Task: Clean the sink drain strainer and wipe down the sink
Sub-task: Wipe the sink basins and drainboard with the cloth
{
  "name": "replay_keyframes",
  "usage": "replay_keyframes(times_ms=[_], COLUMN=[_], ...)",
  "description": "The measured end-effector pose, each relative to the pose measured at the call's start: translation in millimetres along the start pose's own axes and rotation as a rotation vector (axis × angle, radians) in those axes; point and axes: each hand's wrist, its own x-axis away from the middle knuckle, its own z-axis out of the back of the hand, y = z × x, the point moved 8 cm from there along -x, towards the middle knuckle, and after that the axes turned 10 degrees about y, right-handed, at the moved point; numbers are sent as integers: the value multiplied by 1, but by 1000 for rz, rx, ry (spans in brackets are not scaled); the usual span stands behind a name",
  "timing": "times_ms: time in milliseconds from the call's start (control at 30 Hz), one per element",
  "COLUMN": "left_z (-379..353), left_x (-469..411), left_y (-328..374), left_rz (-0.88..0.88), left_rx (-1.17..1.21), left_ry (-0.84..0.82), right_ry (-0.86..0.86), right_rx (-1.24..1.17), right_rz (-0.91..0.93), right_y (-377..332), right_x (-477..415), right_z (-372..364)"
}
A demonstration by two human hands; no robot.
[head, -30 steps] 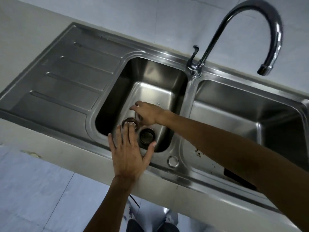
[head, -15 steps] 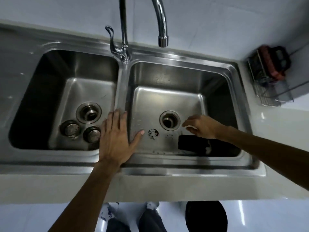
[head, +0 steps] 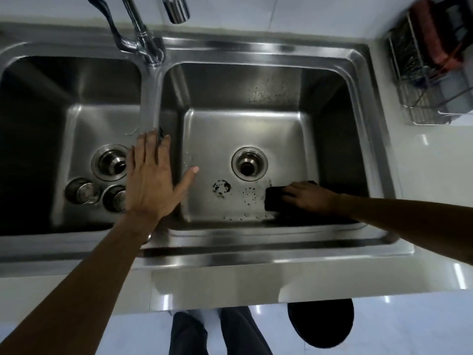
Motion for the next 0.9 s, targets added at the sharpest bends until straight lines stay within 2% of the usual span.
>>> replay_keyframes(times_ms=[100,333,600,700,900], left_z=[-6,-18,-16,-16,-15], left_x=[-13,-12,-12,-13,-13], left_y=[3,4,4,2,4], left_rz=[-12,-15,-2,8,2], left_rx=[-54,-104,-61,-49,-41], left_ry=[-12,-5,24,38,43], right_ry=[-17,64,-212,-230,-216], right_rx=[-4,38,-93,-67,-3], right_rz=[-27,-21,-80,-155,-78], right_y=[1,6,8,4,-4], right_x=[-3,-3,-3,-15,-20], right_z=[5,26,3,-4,-3])
